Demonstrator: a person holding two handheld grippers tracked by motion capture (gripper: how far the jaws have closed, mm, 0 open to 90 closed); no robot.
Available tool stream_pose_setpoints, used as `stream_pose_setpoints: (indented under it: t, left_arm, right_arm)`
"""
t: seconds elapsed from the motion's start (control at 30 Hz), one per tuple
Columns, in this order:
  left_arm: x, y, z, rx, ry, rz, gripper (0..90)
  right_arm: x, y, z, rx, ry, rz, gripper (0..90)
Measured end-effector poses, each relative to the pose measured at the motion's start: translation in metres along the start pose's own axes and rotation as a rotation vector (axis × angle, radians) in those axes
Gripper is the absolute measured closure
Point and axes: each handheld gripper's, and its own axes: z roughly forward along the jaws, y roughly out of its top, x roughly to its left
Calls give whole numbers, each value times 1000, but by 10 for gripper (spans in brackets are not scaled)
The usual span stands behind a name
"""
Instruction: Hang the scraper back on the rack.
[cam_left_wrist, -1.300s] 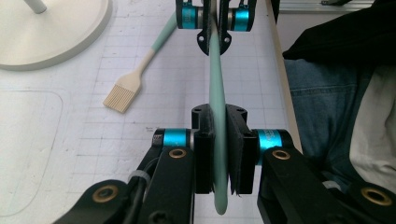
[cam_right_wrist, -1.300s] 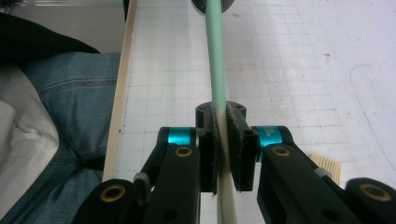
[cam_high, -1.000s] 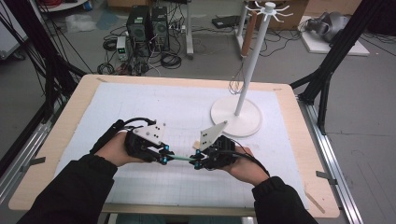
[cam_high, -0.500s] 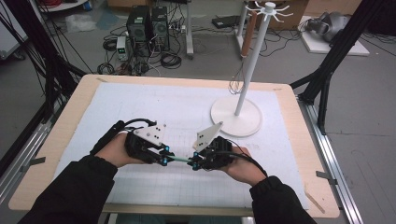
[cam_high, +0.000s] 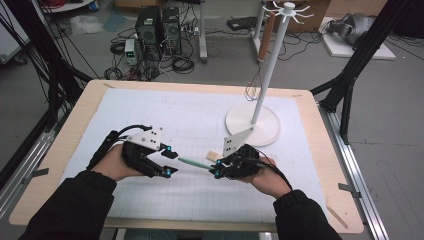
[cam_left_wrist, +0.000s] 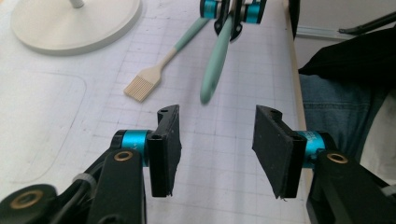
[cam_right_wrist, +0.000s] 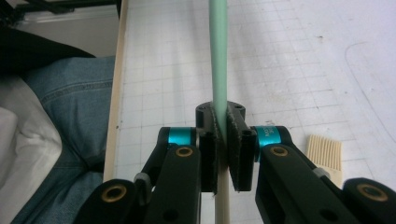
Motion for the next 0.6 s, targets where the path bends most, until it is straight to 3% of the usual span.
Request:
stream_pose_setpoints:
  t: [0.27,0.43,0.6]
  left_arm:
    - [-1,-12,-4,-41,41,-47,484]
    - [0,-3,-2,-67,21,-38,496]
    - [-2,6,6,-57,-14,-18,548]
  right_arm:
    - [-2,-3,-8,-38,-10,18,844]
    - [0,1,-2,-30,-2,3,844]
    - [3,5,4,-16,11,-17,844]
